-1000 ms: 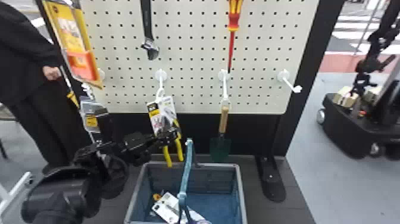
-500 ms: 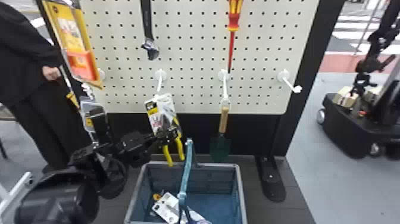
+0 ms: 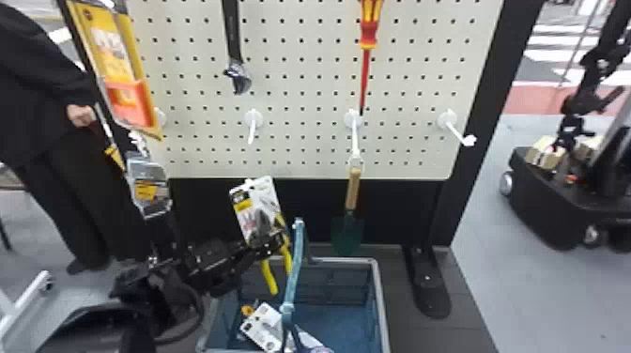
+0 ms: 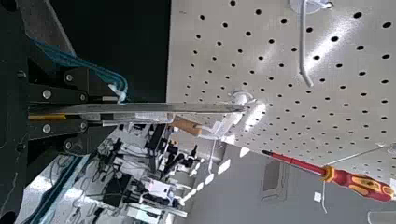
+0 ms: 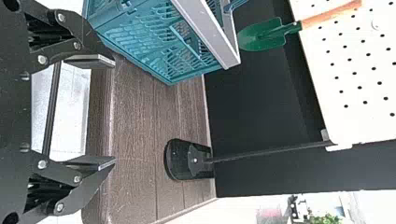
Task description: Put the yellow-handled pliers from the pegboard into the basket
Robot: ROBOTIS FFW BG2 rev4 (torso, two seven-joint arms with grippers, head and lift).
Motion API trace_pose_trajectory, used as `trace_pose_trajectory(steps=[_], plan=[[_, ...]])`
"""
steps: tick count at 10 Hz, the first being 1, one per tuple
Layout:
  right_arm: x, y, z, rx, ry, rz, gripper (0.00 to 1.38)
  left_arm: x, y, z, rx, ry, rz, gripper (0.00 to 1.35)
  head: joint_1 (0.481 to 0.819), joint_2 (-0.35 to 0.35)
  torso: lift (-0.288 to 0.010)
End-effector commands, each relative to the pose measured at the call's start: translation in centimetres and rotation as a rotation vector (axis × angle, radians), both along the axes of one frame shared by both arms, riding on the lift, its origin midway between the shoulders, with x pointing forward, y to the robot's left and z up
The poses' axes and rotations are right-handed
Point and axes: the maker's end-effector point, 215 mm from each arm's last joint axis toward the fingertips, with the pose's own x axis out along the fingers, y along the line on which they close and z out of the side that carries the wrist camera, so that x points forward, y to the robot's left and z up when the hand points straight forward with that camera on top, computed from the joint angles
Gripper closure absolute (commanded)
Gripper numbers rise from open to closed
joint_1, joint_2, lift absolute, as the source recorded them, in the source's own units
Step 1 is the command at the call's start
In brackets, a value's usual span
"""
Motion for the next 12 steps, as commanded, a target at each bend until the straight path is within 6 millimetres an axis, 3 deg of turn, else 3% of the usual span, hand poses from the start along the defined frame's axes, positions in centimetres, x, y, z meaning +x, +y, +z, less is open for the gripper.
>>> trace_pose_trajectory(steps=[1, 5, 10, 12], plan=[[0.0, 0.1, 0.0, 0.002, 0.0, -0.001, 0.53, -1.0, -0.2, -1.5, -0.008, 0.033, -0.001, 1.21, 0.549, 0.0, -0.1], [-0.1, 0.0, -0.1, 0.003, 0.002, -0.002, 0.53, -2.5, 0.0, -4.3, 0.043, 0.111, -0.045, 1.21, 0.549, 0.0, -0.1], [-0.2, 0.0, -0.3, 0.003, 0.007, -0.002, 0.53, -2.2, 0.7, -5.6, 0.115, 0.156, -0.077, 1.21, 0.549, 0.0, -0.1], [-0.2, 0.1, -0.3, 0.005, 0.007, -0.001, 0.53, -3.0, 0.6, -8.1, 0.12, 0.213, -0.093, 1.2, 0.549, 0.0, -0.1]])
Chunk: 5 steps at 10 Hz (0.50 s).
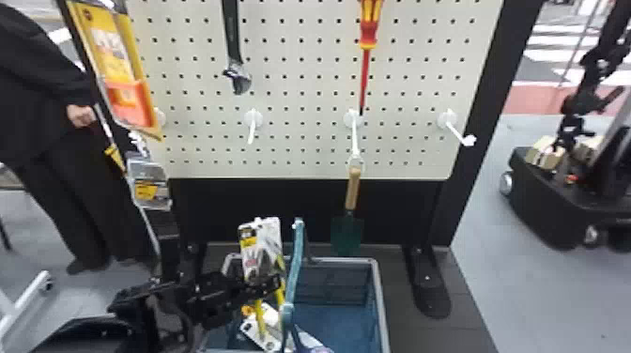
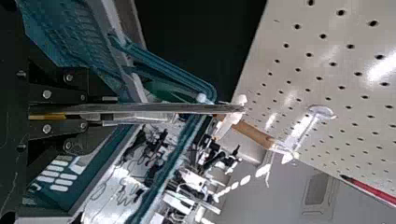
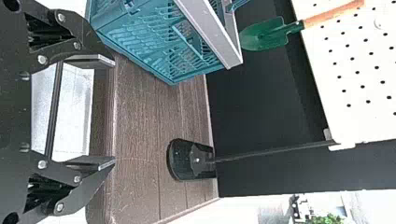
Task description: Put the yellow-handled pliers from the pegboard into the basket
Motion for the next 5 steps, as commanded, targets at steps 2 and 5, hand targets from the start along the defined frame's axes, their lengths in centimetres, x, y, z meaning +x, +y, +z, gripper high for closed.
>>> trace_pose_trajectory(steps=[2, 5], plan=[[0.1, 0.08, 0.07, 0.002, -0.002, 0.0, 0.53, -0.61, -0.33, -1.79, 0.011, 0.04, -0.015, 1.2, 0.549, 0.0, -0.1], [0.11, 0.08, 0.08, 0.003, -0.002, -0.001, 0.53, -0.52, -0.71, -1.64, 0.026, 0.036, -0.033, 1.04, 0.549, 0.0, -0.1]])
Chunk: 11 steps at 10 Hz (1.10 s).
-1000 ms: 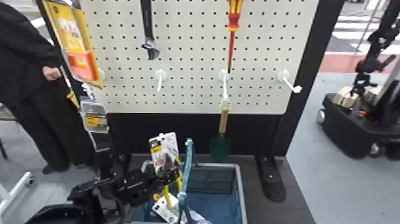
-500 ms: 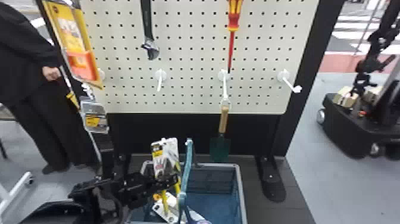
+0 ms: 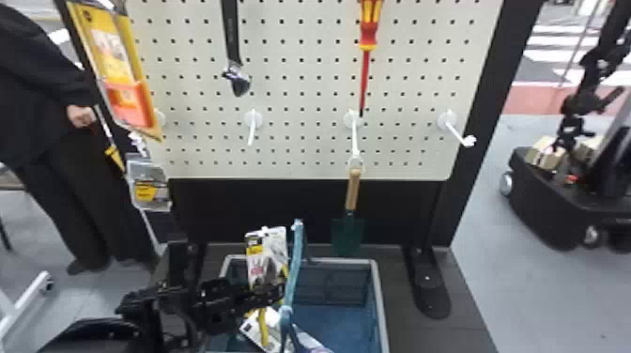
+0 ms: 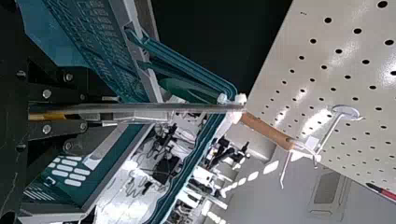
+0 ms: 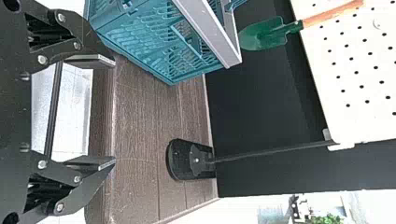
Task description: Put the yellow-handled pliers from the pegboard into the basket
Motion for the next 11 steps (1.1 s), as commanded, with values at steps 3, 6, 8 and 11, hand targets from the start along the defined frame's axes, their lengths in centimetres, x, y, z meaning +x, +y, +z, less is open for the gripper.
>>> trace_pose_trajectory(steps=[3, 6, 8, 11], plan=[[-0.1, 0.1, -0.1, 0.003, 0.002, -0.002, 0.53, 1.3, 0.5, 1.6, -0.01, -0.055, 0.028, 0.09, 0.549, 0.0, -0.1], [-0.1, 0.1, -0.1, 0.003, 0.002, -0.002, 0.53, 1.5, 0.4, 1.9, -0.018, -0.065, 0.033, 0.2, 0.549, 0.0, -0.1], [0.1, 0.1, 0.0, 0.003, 0.0, -0.002, 0.53, 1.5, 0.5, 1.9, -0.023, -0.064, 0.038, 0.2, 0.549, 0.0, -0.1], [0.0, 0.1, 0.0, 0.001, 0.0, -0.001, 0.53, 1.5, 0.4, 2.0, -0.026, -0.065, 0.038, 0.2, 0.549, 0.0, -0.1]])
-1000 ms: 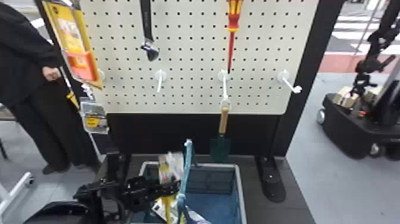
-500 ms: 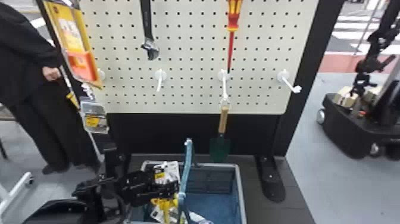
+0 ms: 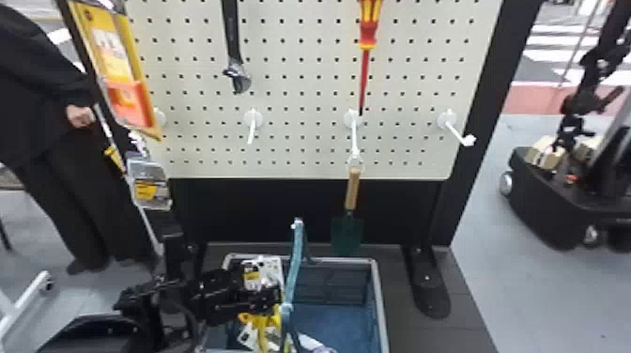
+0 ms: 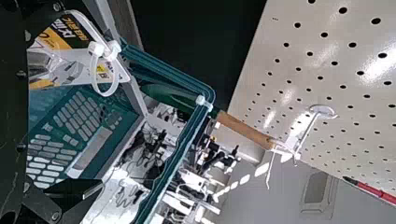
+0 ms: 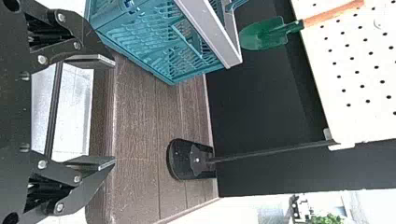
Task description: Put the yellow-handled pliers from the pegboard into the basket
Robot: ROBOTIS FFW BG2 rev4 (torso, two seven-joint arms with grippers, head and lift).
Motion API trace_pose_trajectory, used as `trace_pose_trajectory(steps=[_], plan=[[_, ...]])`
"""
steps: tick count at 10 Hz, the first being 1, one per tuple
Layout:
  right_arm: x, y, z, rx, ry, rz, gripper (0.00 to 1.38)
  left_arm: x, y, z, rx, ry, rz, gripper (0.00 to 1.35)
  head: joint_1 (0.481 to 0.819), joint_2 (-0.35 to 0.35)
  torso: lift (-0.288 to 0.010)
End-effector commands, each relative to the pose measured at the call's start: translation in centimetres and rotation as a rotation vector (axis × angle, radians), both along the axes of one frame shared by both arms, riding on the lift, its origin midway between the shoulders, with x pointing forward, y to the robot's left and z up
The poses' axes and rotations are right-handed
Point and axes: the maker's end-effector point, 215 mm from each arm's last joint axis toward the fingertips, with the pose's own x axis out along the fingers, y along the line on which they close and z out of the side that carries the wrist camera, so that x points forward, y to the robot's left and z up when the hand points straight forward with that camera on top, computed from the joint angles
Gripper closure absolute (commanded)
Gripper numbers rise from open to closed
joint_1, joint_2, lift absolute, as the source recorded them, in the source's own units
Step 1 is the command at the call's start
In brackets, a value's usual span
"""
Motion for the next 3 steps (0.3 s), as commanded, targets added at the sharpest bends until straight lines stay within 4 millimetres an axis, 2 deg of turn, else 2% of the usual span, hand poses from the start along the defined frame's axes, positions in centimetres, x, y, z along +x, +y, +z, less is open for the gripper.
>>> trace_pose_trajectory(steps=[1, 3], plan=[[0.0, 0.06, 0.0, 0.002, 0.0, -0.001, 0.53, 0.01, 0.0, 0.01, 0.0, 0.0, 0.0, 0.2, 0.549, 0.0, -0.1], [0.0, 0.06, 0.0, 0.002, 0.0, -0.001, 0.53, 0.01, 0.0, 0.01, 0.0, 0.0, 0.0, 0.2, 0.549, 0.0, -0.1]])
